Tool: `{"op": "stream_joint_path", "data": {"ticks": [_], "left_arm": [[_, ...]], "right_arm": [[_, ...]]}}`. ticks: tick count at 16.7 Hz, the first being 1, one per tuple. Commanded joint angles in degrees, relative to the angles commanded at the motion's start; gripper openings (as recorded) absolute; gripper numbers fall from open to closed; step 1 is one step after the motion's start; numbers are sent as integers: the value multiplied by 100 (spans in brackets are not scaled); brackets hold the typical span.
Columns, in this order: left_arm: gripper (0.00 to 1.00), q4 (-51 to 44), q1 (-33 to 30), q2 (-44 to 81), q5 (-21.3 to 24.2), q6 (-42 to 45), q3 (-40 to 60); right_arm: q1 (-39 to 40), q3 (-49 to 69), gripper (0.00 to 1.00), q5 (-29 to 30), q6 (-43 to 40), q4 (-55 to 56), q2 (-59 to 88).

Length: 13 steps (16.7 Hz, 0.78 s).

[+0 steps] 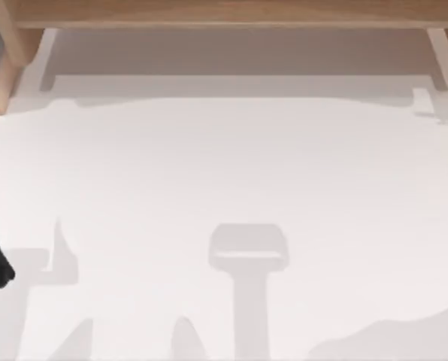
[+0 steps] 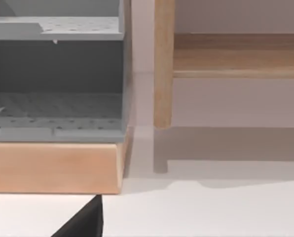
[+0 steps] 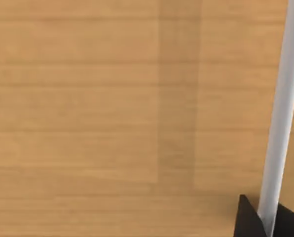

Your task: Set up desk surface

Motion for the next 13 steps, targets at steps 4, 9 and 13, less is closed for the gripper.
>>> {"op": "stream_joint_path", "data": {"ticks": [4,9,13], "left_arm": [[100,0,0,0,0,0,0],[100,0,0,0,0,0,0],[100,0,0,0,0,0,0]], "right_arm": [[151,798,0,186,-40,-403,362],[342,1526,0,359,19,-855,680],[342,1526,8,359,19,-855,680]]}}
